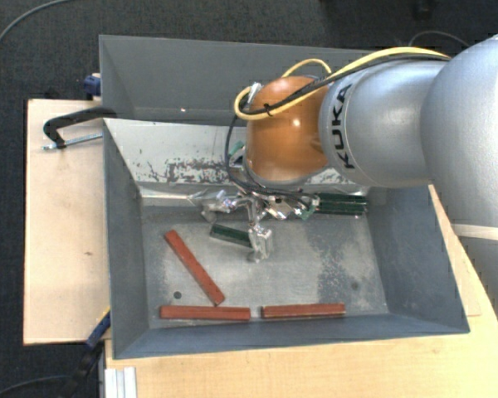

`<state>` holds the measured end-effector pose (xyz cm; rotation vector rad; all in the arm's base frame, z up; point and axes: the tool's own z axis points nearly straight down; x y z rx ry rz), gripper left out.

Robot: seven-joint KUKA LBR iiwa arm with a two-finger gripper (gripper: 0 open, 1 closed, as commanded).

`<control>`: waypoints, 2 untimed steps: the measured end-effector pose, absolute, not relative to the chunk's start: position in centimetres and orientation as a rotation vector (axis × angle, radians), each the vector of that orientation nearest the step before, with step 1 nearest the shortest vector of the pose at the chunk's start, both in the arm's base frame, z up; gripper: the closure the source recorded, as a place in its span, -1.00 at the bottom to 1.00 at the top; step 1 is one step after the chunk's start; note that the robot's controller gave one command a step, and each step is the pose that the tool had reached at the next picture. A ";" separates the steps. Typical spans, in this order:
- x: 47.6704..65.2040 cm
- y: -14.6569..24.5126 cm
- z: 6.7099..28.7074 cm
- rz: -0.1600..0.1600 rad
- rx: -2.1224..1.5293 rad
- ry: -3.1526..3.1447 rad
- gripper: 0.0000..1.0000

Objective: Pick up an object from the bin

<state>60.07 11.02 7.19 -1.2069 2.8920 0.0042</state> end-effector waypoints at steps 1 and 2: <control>60.1 10.8 7.2 0.002 -1.202 2.895 1.00; 53.2 11.1 25.0 -0.004 -1.641 2.665 1.00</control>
Offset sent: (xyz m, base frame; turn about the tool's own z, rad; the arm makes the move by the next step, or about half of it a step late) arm 0.0000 0.0000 0.0000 0.0000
